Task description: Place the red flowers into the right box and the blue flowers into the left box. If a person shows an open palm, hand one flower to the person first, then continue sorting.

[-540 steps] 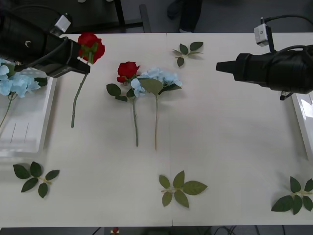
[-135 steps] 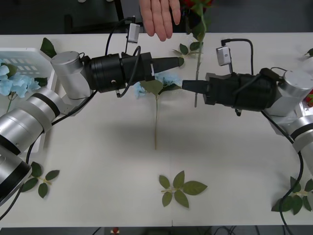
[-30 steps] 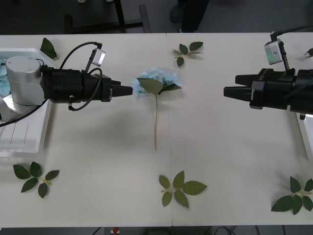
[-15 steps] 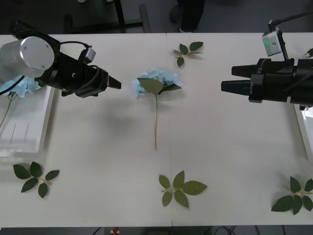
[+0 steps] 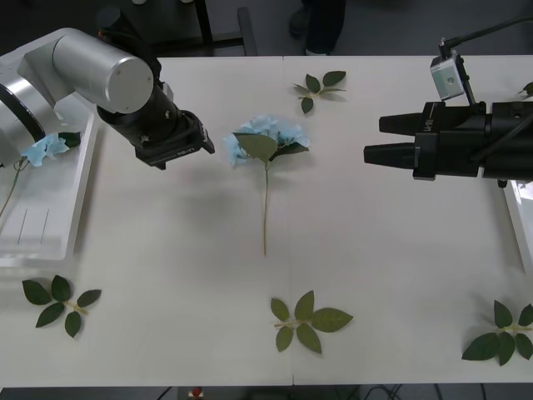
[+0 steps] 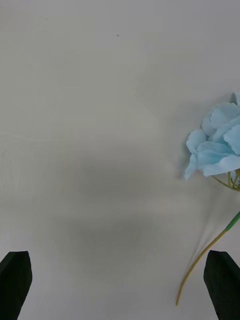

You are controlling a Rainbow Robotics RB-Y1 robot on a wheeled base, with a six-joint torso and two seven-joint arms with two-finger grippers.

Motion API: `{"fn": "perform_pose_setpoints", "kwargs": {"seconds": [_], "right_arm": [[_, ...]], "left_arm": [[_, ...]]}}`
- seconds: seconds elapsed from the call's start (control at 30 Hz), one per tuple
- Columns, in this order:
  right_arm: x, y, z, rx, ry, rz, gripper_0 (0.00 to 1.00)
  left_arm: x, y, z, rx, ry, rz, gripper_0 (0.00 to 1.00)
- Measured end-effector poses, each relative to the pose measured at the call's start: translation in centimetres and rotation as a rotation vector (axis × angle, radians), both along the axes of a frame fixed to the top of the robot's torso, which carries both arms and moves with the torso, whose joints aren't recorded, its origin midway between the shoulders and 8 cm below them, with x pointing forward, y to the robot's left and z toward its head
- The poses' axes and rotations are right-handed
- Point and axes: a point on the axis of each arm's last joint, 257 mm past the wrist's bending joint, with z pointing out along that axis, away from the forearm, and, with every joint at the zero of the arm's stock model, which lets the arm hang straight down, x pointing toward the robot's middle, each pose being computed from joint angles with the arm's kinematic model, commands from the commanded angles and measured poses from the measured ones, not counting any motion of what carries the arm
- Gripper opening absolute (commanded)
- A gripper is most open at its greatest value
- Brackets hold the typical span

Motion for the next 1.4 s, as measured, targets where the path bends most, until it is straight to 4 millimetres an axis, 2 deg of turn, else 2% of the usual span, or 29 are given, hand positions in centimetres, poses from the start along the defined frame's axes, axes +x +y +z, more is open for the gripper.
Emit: {"fn": "perform_pose_setpoints", "kwargs": {"seconds": [0.23,0.47,0.6,0.8,0.9,1.0,1.2,1.4], "right_arm": [[-0.1,0.0,-0.3,-0.03,-0.028,0.017,0.85],[-0.2,0.0,-0.2,-0.027,-0.033,0.023,0.84],[-0.3,0.1,-0.1,-0.024,-0.032,0.026,0.85],[-0.4,0.2,0.1,-0.014,-0.031,0.032,0.85],[-0.5,0.2,0.1,-0.014,-0.031,0.033,0.84],[-0.5,0.2,0.1,-0.014,-0.031,0.033,0.85],[-0.5,0.2,0.1,-0.014,-0.031,0.033,0.85],[-0.5,0.2,0.1,-0.014,-0.031,0.033,0.85]], "left_arm": [[-0.7,-2.2,1.1,-0.002,0.03,0.235,1.0],[-1.9,-4.4,0.4,0.084,0.019,0.23,1.0],[-2.0,-6.7,0.2,0.033,0.01,0.344,1.0],[-1.9,-9.5,-1.2,0.023,0.004,0.333,1.0],[-1.4,-10.3,-2.1,0.01,0.0,0.339,1.0],[-0.8,-10.4,-3.6,0.037,-0.042,0.314,1.0],[-0.6,-9.4,-7.5,0.138,-0.11,0.235,1.0],[-0.5,-9.2,-8.5,0.159,-0.123,0.219,1.0]]}}
